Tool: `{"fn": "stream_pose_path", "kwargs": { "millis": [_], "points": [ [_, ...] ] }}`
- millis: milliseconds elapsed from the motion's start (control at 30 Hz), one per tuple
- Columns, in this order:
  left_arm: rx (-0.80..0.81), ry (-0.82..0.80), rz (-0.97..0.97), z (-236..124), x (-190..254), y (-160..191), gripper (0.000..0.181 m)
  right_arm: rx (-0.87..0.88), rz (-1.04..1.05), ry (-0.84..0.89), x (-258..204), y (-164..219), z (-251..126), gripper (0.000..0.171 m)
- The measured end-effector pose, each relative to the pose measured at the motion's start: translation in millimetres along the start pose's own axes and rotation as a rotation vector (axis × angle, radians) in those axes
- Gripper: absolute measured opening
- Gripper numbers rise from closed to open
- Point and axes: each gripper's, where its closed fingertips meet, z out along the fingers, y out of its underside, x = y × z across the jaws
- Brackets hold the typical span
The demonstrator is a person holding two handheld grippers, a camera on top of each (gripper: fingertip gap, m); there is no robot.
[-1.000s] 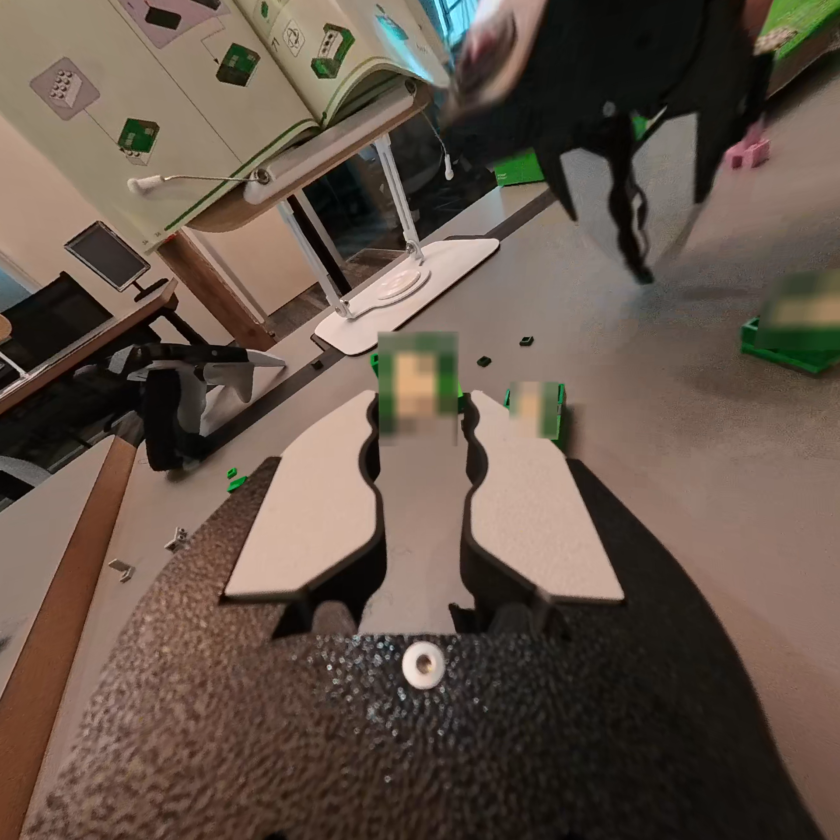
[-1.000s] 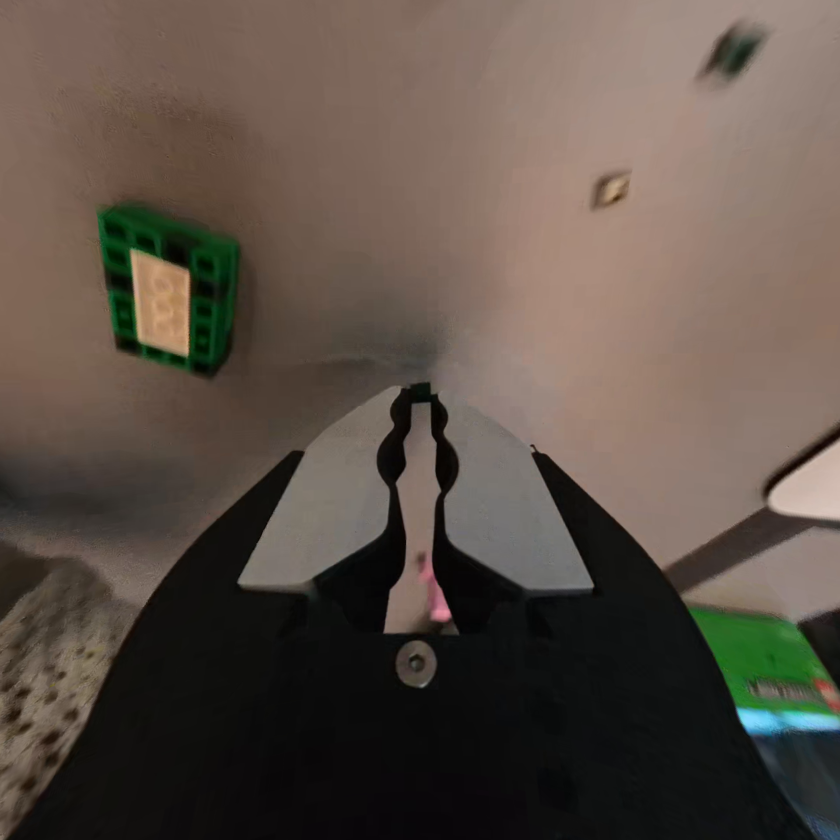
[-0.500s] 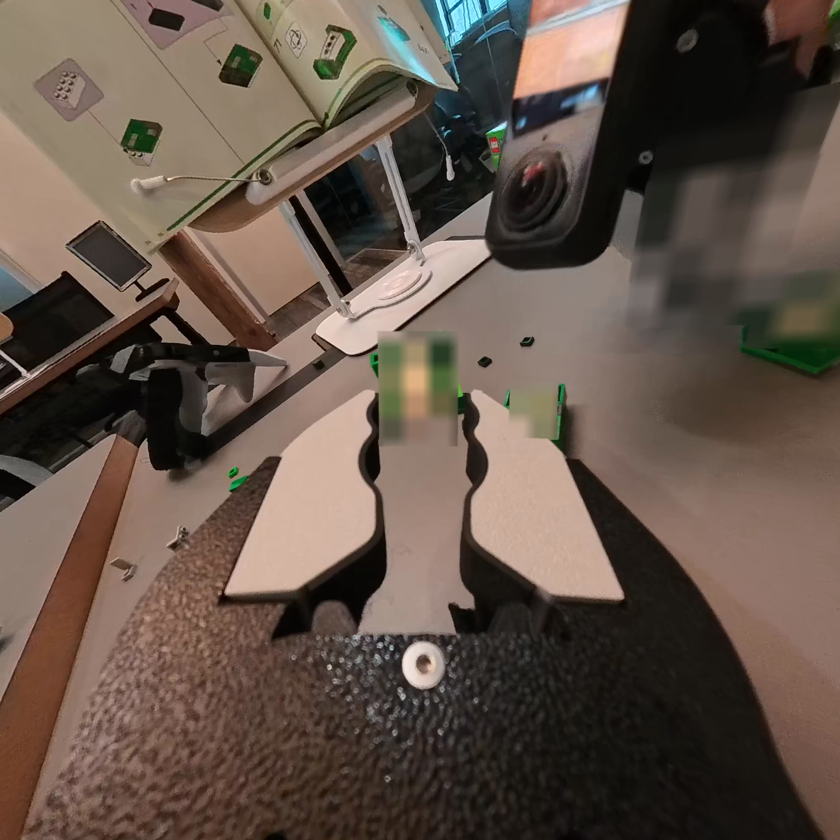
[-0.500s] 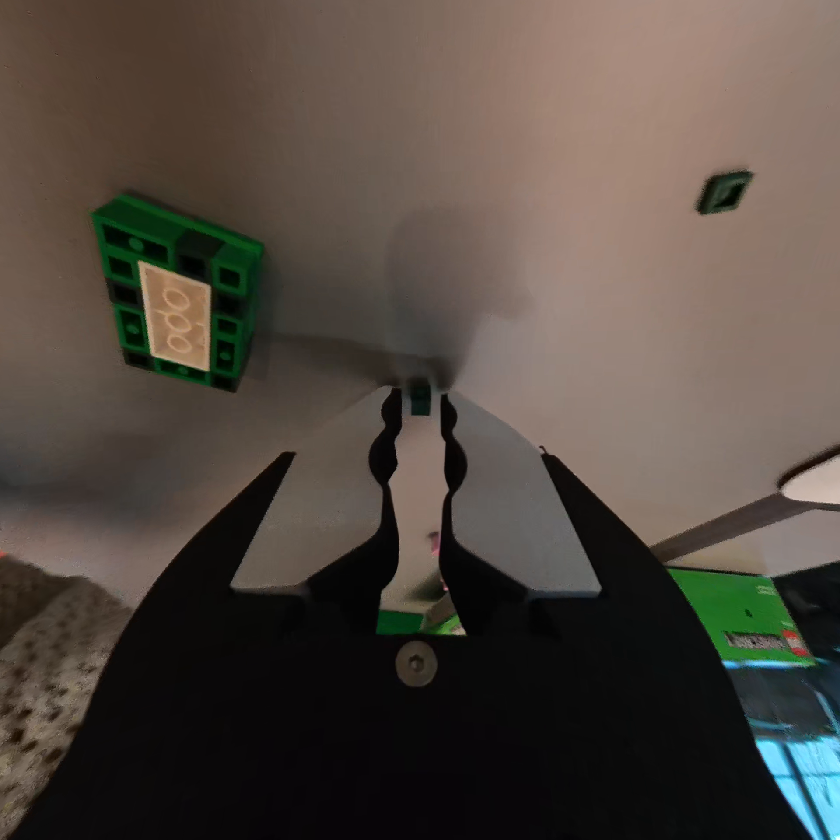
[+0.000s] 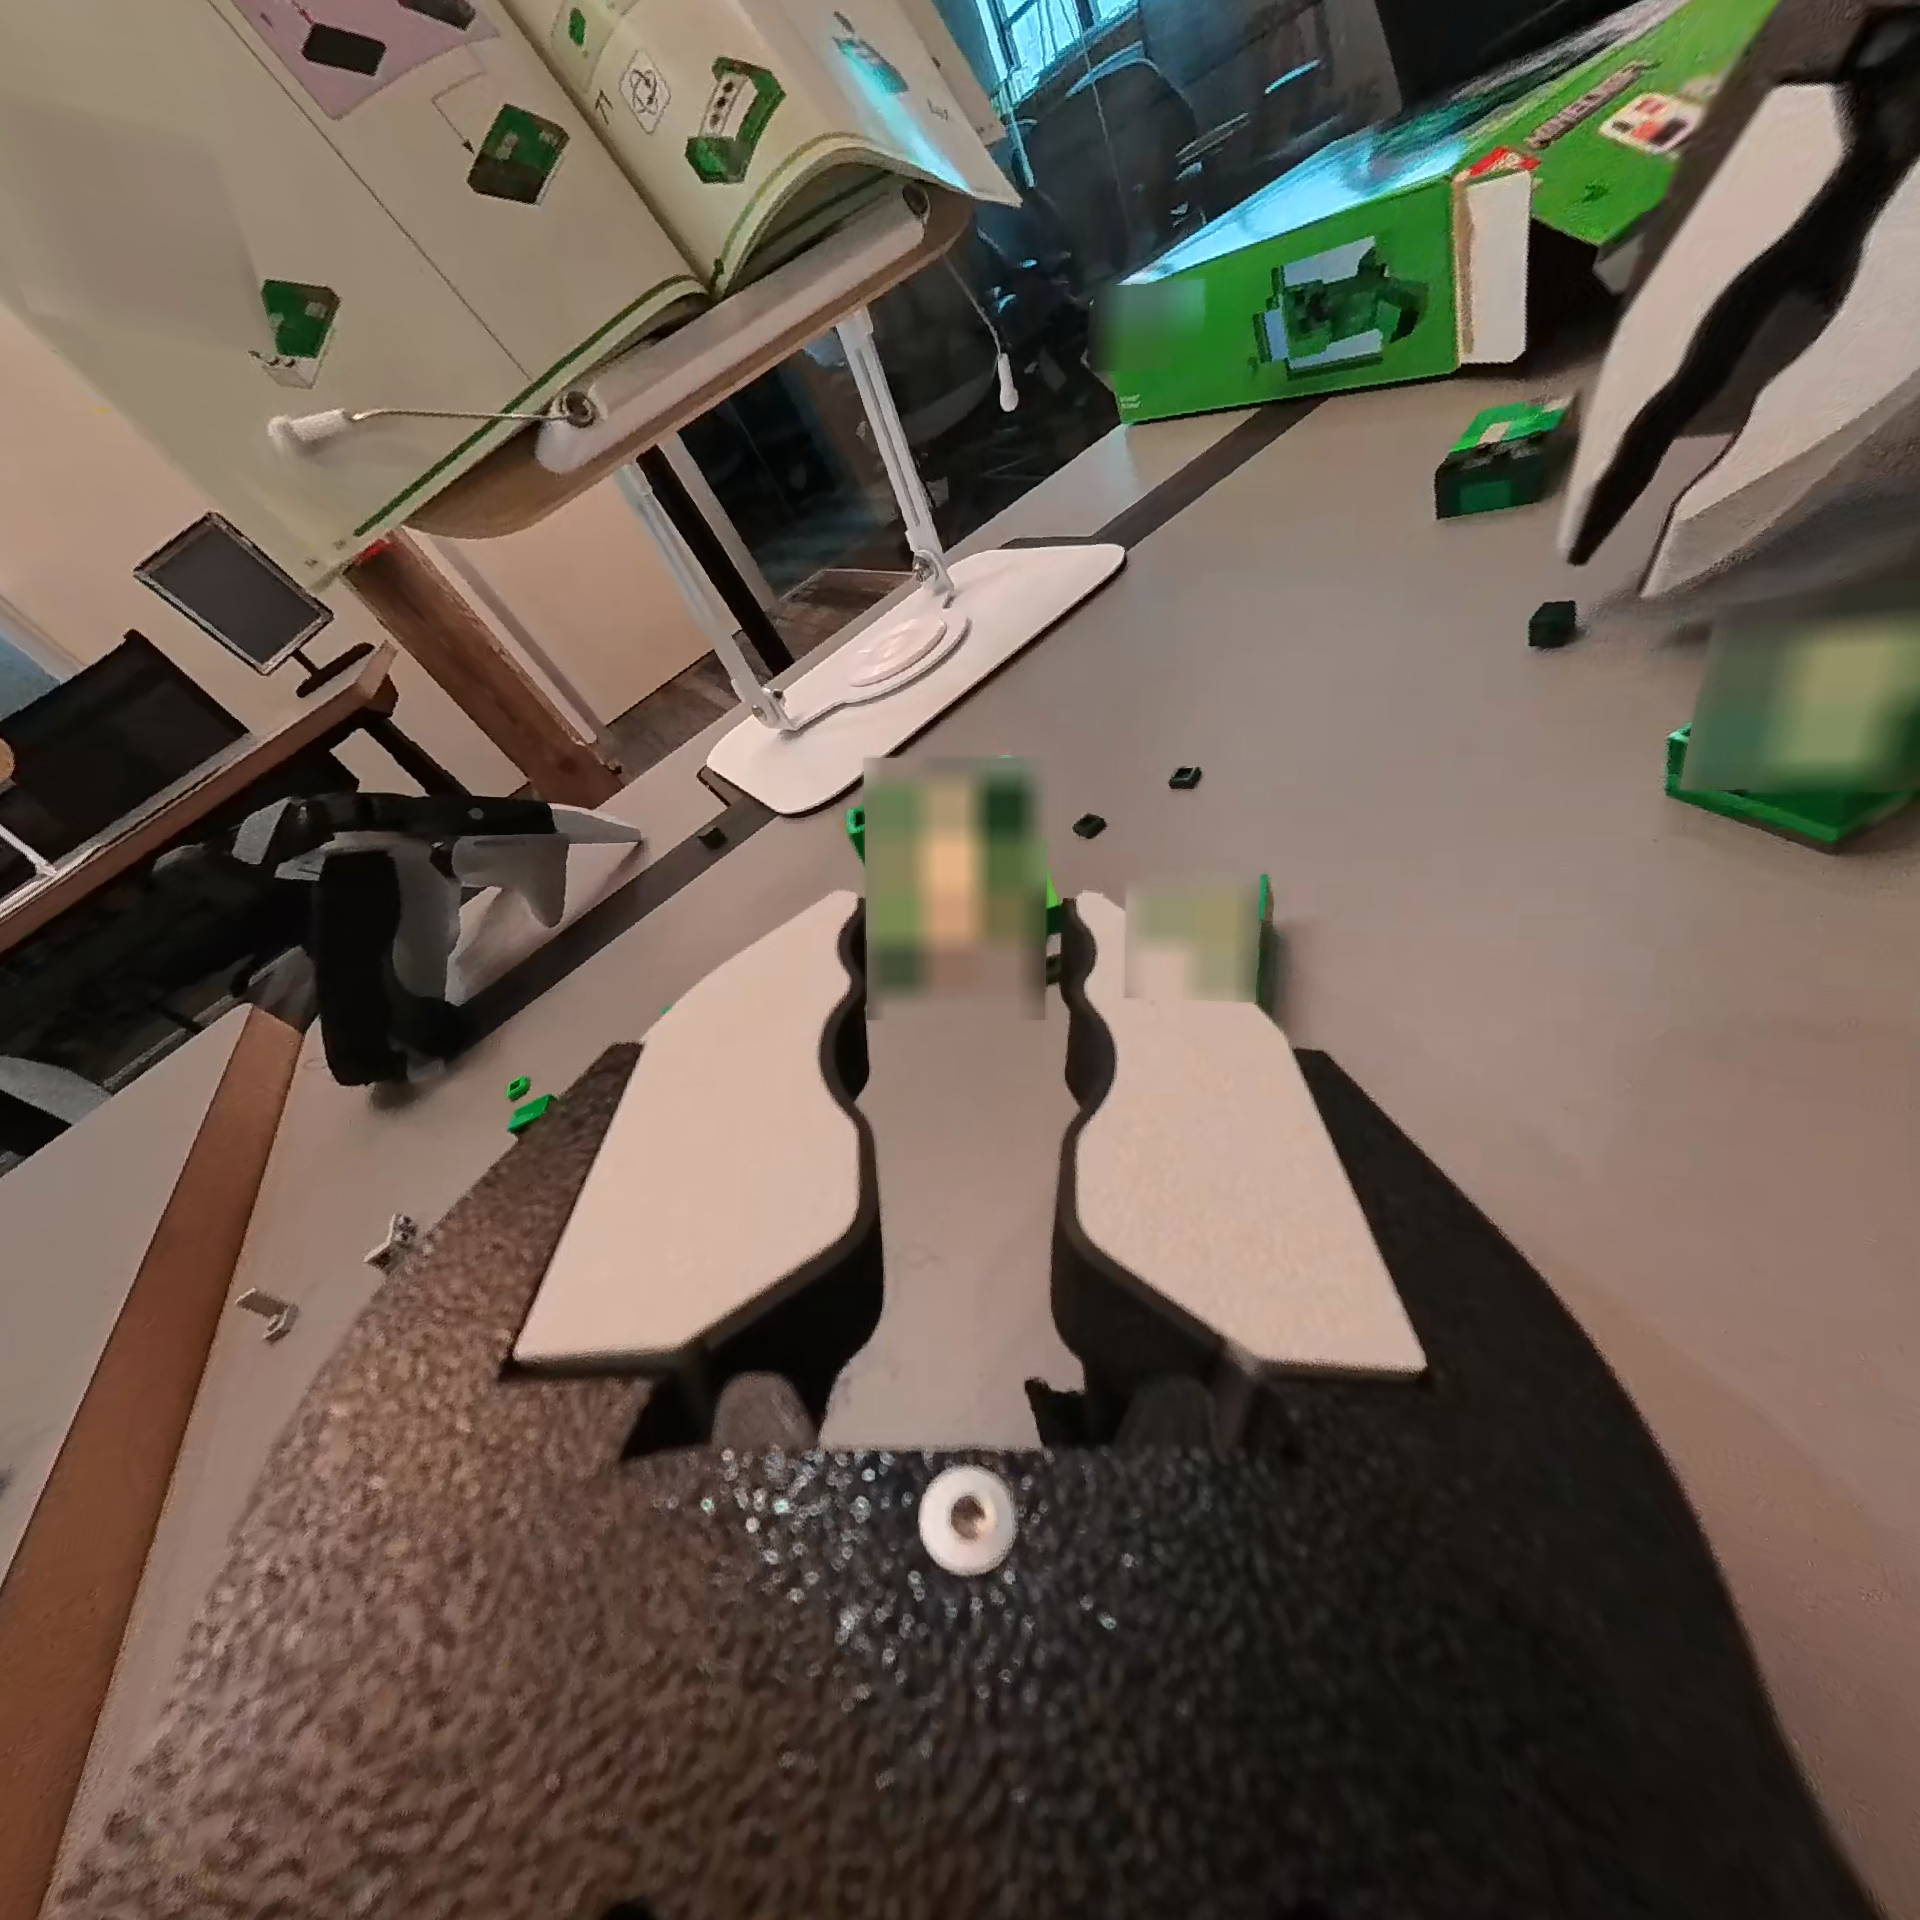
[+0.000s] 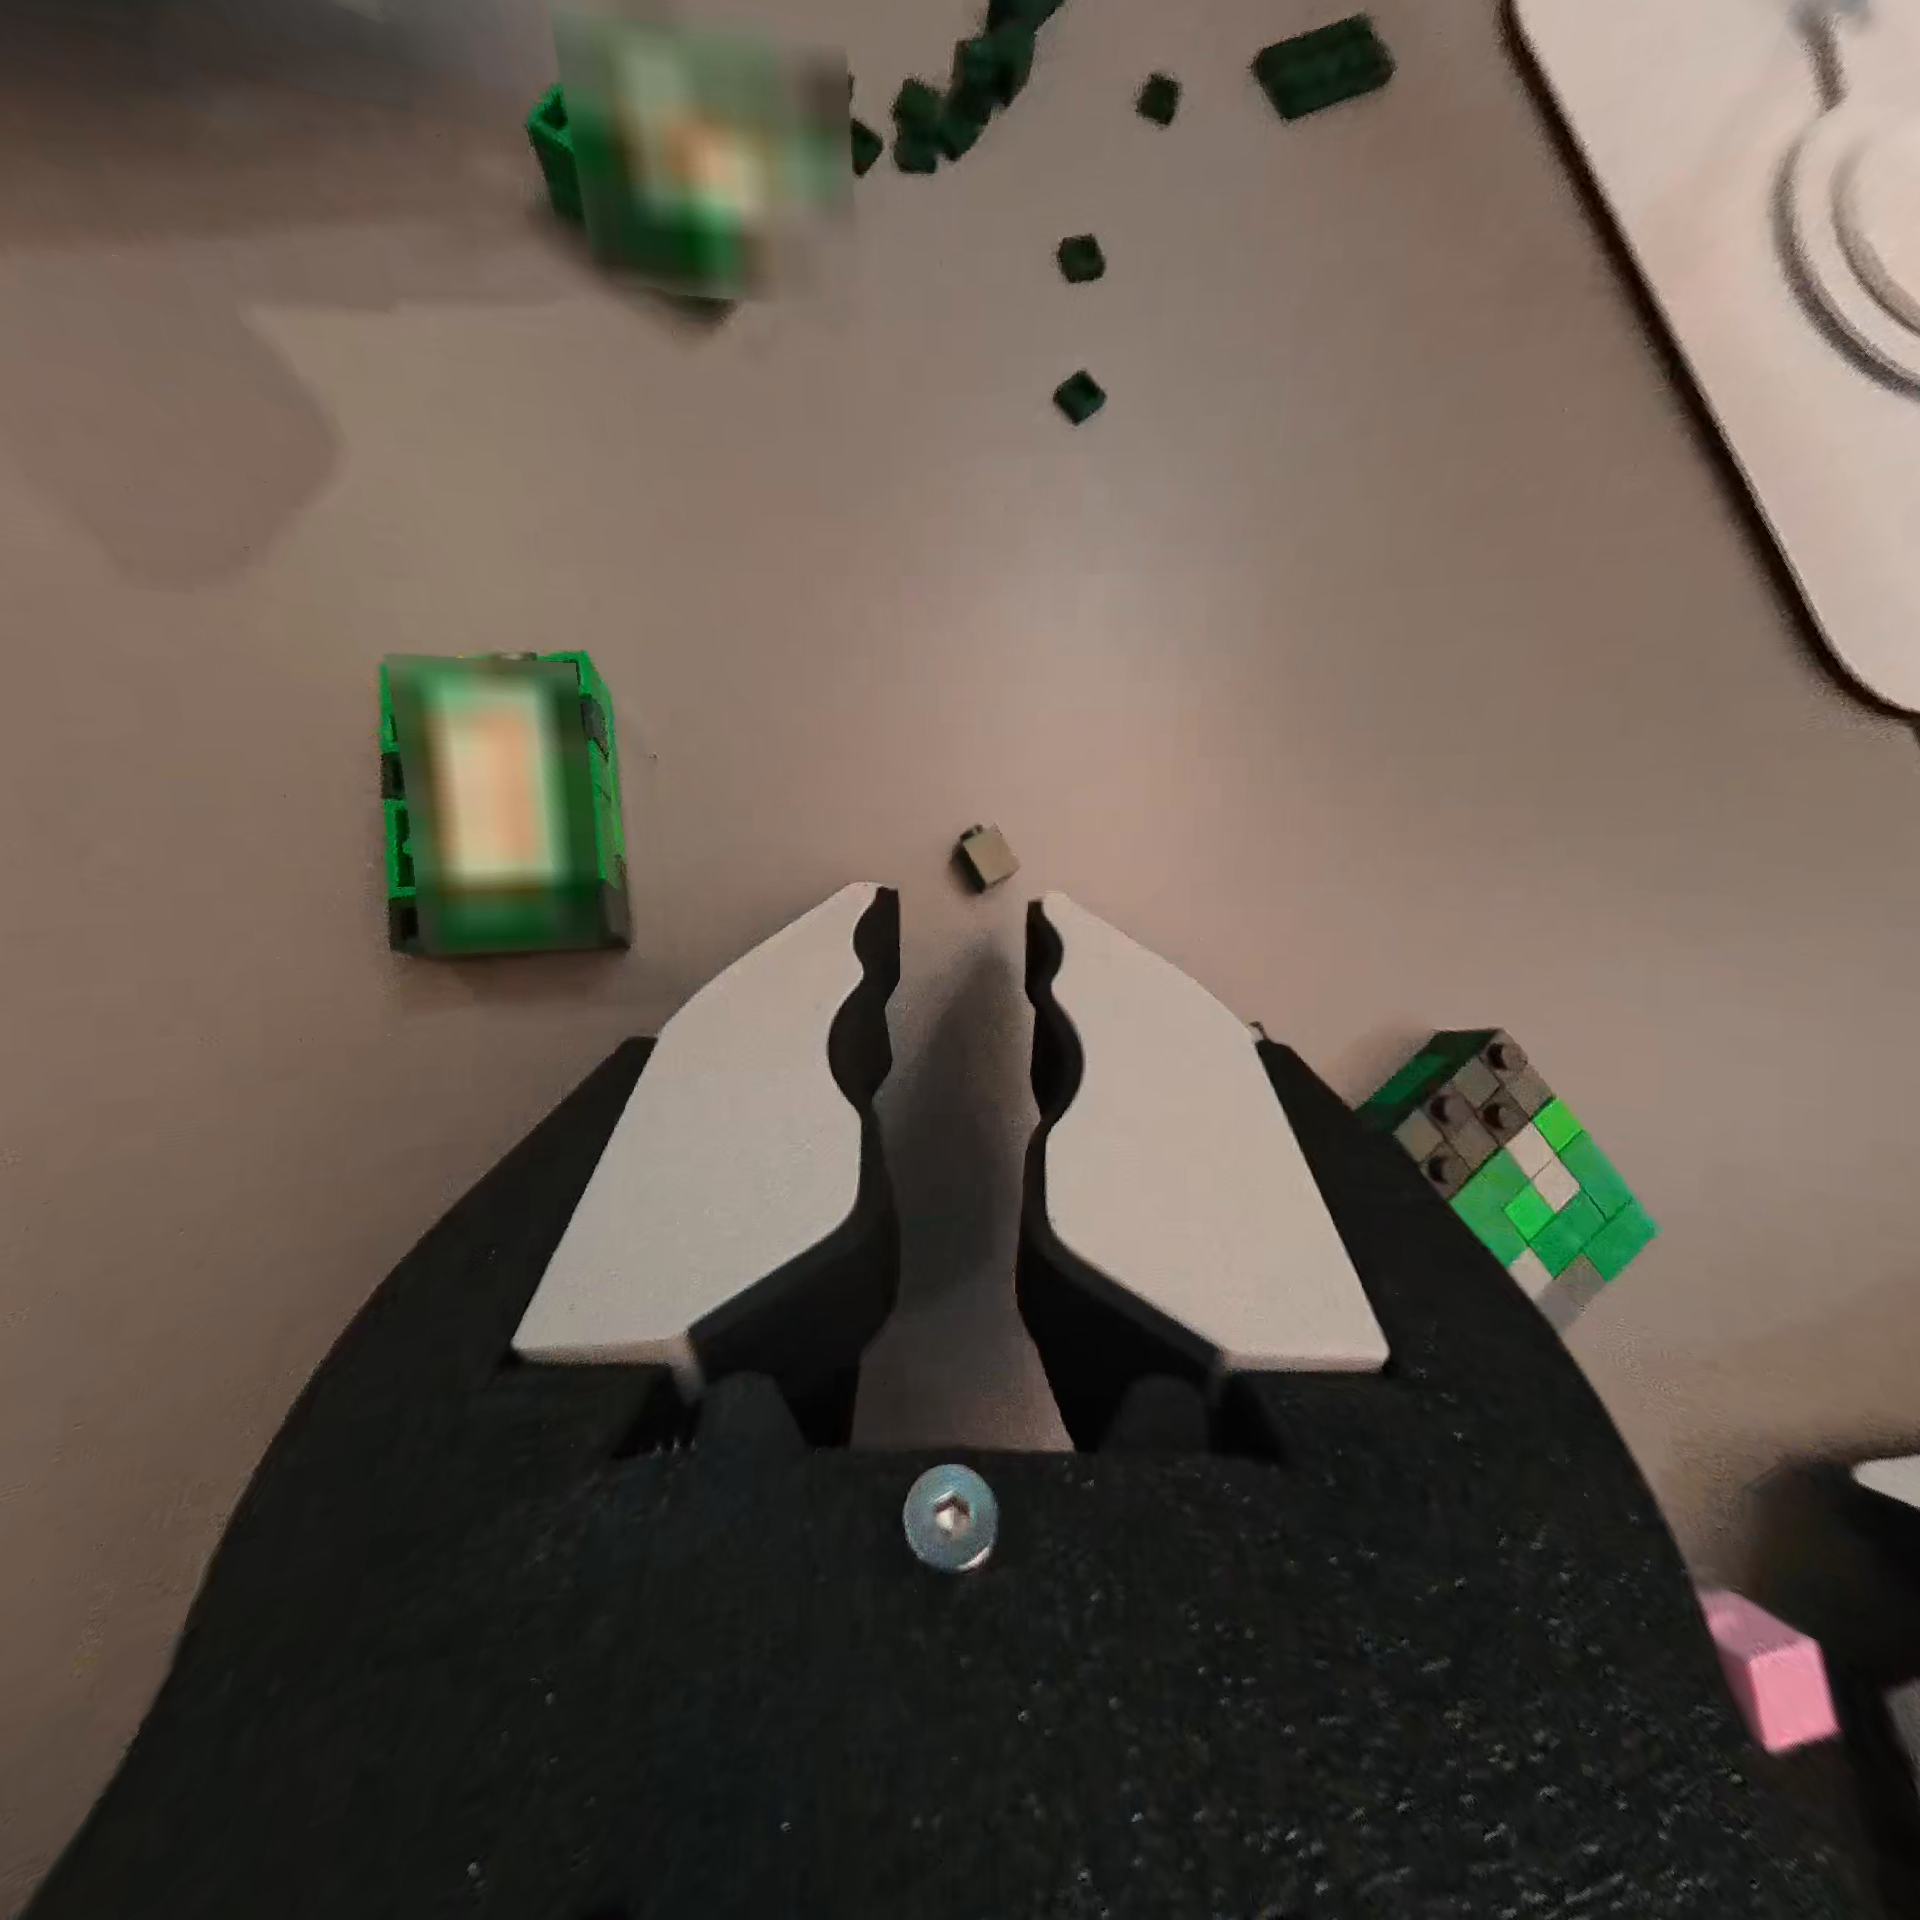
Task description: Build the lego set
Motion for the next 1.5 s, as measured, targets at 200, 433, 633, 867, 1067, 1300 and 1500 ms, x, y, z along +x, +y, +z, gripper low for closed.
{"fn": "stream_pose_path", "kwargs": {
  "millis": [200, 433, 633, 867, 1067, 1300, 1500],
  "points": [
    [0.014, 0.000, 0.011, -1, 1, -2, 0.034, 0.108, 0.051, -0.146, 4, 6, 4, 0.020],
    [0.020, 0.005, -0.003, -3, 0, -2, 0.034, 0.122, 0.043, -0.240, -1, 1, 6, 0.016],
    [0.015, 0.015, 0.013, -2, 2, -1, 0.034, 0.147, -0.021, -0.154, 7, 0, 8, 0.016],
    [0.015, 0.024, 0.020, -2, 4, -1, 0.034, 0.145, -0.057, -0.257, 3, -2, 10, 0.020],
    [0.017, 0.027, 0.020, -3, 4, -1, 0.034, 0.110, -0.092, -0.279, 2, -1, 13, 0.014],
    [0.012, 0.035, 0.028, -3, 6, -1, 0.034, 0.128, -0.069, -0.256, 4, -4, 13, 0.008],
    [0.015, 0.051, 0.014, -3, 7, -1, 0.034, 0.356, 0.041, -0.210, -5, -61, -18, 0.007]
  ]
}}
